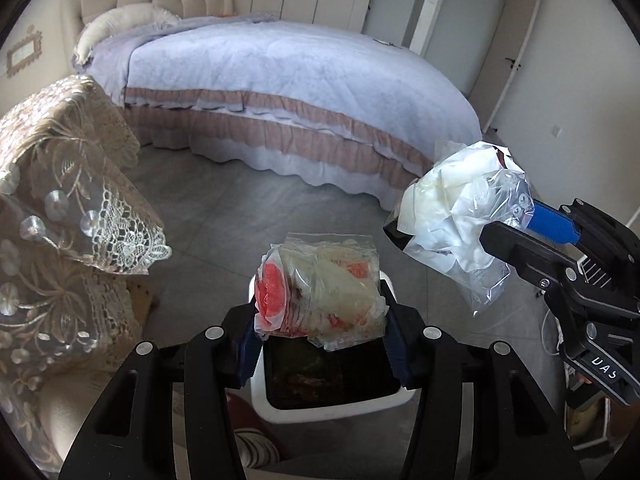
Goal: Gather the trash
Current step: 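Carry both bags over the white bin and open both tools to drop them, then return both tools to the table above the remaining trash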
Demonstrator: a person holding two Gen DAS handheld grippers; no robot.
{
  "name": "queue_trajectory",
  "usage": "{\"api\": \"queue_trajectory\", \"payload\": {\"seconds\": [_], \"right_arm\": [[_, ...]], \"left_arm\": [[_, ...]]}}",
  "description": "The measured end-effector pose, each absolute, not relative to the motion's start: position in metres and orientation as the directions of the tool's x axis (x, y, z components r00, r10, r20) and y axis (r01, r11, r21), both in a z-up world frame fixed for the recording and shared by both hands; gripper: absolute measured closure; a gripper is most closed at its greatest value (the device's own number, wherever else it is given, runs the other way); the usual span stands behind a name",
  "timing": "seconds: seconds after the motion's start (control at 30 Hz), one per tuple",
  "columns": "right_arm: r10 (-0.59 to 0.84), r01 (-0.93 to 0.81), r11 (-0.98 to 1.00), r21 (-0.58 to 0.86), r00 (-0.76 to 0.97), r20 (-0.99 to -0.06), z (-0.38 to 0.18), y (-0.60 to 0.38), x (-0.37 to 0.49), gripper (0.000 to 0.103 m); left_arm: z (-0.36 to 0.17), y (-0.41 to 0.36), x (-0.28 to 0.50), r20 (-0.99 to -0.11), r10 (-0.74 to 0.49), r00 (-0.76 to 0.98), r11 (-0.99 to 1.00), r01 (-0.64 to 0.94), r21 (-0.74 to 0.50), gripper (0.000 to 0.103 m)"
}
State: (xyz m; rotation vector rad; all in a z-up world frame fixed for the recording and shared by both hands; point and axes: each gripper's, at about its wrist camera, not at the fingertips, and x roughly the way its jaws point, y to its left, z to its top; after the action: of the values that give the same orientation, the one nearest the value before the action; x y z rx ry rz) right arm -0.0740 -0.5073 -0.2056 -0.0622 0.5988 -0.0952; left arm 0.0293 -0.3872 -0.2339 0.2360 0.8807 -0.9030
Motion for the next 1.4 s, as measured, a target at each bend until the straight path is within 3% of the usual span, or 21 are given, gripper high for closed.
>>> {"api": "queue_trajectory", "payload": {"seconds": [0.2, 0.27, 0.3, 0.67, 0.83, 0.87, 0.9, 0.93, 1.1, 1.4], "right_arm": [[-0.119, 0.106, 0.993, -0.056, 0.8, -0.588, -0.222, -0.526, -0.07, 0.07], [-0.124, 0.115, 0.992, -0.054, 0.792, -0.597, -0.226, -0.531, -0.07, 0.07], [-0.128, 0.118, 0.991, -0.056, 0.788, -0.602, -0.227, -0.533, -0.07, 0.07], [-0.107, 0.102, 0.994, -0.044, 0.766, -0.634, -0.242, -0.537, -0.057, 0.069], [-0.06, 0.044, 0.998, -0.041, 0.733, -0.678, -0.26, -0.522, -0.045, 0.066], [-0.049, 0.028, 0.999, -0.041, 0.717, -0.695, -0.264, -0.518, -0.043, 0.052], [-0.036, 0.007, 0.999, -0.043, 0.691, -0.722, -0.269, -0.515, -0.039, 0.019], [-0.031, -0.011, 0.999, -0.052, 0.668, -0.744, -0.275, -0.512, -0.037, 0.004], [-0.085, -0.041, 0.988, -0.148, 0.658, -0.748, -0.281, -0.499, -0.037, 0.004], [-0.067, -0.025, 0.991, -0.132, 0.76, -0.647, -0.234, -0.502, -0.024, 0.004]], "left_arm": [[-0.26, -0.415, 0.033, -0.801, -0.552, 0.232, 0.588, 0.789, -0.177, 0.05], [-0.271, -0.426, 0.036, -0.829, -0.535, 0.163, 0.565, 0.798, -0.208, 0.029], [-0.275, -0.43, 0.037, -0.841, -0.517, 0.159, 0.57, 0.797, -0.199, 0.004], [-0.25, -0.411, 0.044, -0.818, -0.435, 0.375, 0.648, 0.762, 0.004, 0.005], [-0.233, -0.397, 0.055, -0.79, -0.431, 0.435, 0.692, 0.722, 0.02, 0.005], [-0.231, -0.394, 0.059, -0.787, -0.437, 0.436, 0.701, 0.713, 0.006, 0.005], [-0.228, -0.389, 0.061, -0.785, -0.443, 0.433, 0.708, 0.706, -0.011, 0.005], [-0.227, -0.387, 0.064, -0.783, -0.451, 0.429, 0.714, 0.699, -0.029, 0.005], [-0.222, -0.376, 0.07, -0.768, -0.462, 0.443, 0.734, 0.677, -0.052, 0.005], [-0.205, -0.347, 0.077, -0.733, -0.479, 0.483, 0.772, 0.63, -0.089, 0.005]]}}
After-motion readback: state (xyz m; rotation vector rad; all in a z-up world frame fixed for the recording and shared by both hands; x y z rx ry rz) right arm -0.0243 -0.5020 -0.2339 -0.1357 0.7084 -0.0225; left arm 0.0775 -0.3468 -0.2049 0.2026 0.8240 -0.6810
